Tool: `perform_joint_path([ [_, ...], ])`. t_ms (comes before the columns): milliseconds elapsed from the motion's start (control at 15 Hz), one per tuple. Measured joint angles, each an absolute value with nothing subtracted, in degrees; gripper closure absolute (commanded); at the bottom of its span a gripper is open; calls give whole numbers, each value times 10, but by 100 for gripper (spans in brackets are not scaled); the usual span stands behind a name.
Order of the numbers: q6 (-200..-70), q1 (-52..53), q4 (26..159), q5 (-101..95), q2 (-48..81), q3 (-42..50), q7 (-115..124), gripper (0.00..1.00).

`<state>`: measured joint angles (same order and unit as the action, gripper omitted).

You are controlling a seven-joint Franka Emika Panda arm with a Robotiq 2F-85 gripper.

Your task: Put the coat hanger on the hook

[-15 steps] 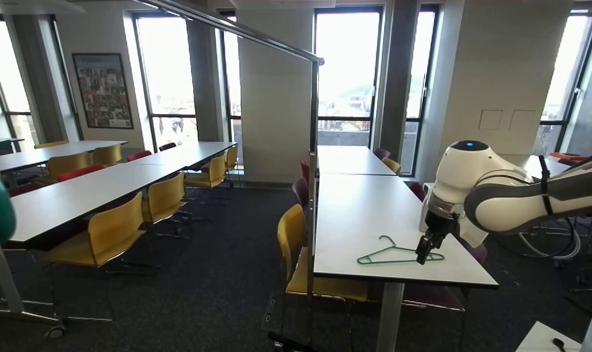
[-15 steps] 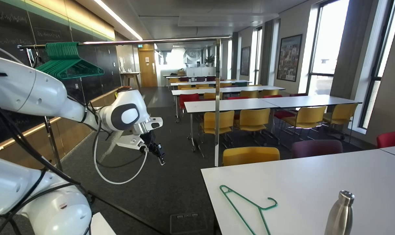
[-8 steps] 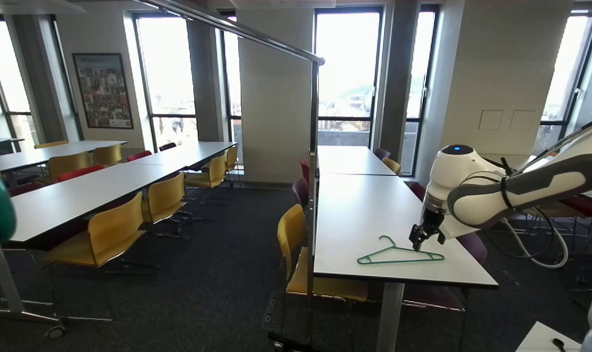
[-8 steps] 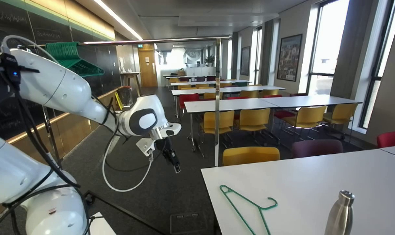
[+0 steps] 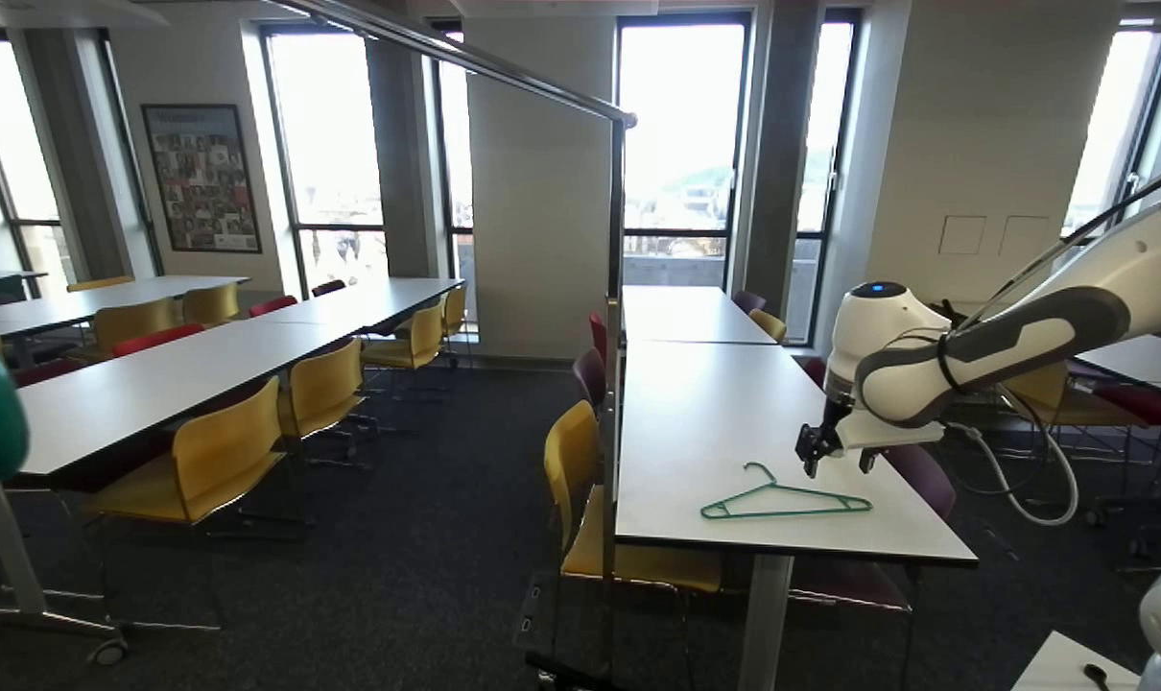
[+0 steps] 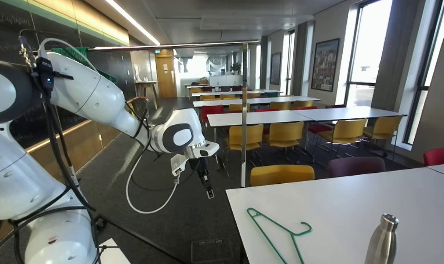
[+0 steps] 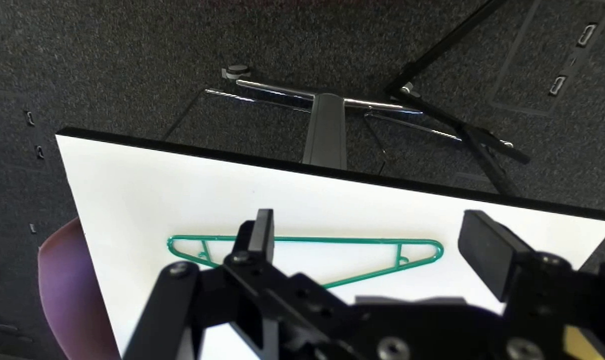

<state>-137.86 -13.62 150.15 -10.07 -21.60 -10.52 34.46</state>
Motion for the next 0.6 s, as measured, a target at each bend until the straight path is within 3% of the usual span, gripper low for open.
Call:
perform_joint_path([
  [600,-1378,-135,1493,-100,-194,-94,429,0],
])
